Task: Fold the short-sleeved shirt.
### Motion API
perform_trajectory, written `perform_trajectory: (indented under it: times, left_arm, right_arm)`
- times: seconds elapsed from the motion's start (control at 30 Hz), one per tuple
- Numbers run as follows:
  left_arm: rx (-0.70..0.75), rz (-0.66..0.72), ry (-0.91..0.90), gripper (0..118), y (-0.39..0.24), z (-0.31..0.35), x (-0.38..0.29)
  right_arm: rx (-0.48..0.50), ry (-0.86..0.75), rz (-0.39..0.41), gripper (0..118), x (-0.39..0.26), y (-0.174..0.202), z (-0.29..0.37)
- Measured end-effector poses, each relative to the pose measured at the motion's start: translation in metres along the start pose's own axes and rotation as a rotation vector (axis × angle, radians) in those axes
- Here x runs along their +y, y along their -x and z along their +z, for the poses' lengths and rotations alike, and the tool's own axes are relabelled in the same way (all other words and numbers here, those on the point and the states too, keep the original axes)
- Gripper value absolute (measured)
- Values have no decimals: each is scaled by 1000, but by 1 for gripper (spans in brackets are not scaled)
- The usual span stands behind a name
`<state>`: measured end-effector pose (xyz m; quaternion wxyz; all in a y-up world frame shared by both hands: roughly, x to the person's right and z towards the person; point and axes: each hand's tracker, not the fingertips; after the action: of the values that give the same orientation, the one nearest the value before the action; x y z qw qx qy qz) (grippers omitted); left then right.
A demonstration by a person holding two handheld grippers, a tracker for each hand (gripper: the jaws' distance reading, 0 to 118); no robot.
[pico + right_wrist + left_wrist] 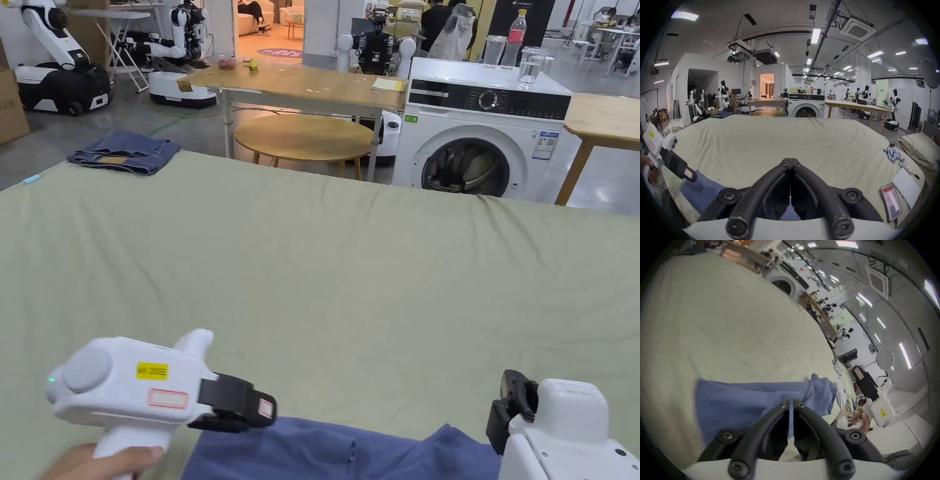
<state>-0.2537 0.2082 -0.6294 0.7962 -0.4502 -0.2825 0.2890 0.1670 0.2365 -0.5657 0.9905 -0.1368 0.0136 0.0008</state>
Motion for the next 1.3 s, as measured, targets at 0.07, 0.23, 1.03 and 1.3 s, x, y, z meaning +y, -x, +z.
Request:
perform_trajectory:
  times: [0.07, 0.23, 1.03, 1.3]
  left_arm:
    - [20, 34, -12, 0, 19, 21, 2]
    - [85, 139, 11, 30, 64, 43, -8]
    - [-166, 177, -14, 6, 85, -2, -40]
    - [-47, 38, -88, 6, 18, 72, -15]
  right_arm:
    - [2, -1, -5, 0, 1, 0, -1]
    - [9, 6, -8, 0, 0, 3, -4]
    - [22, 36, -18, 0, -5, 7, -5]
    - [28, 26, -15, 0, -1, 3, -5]
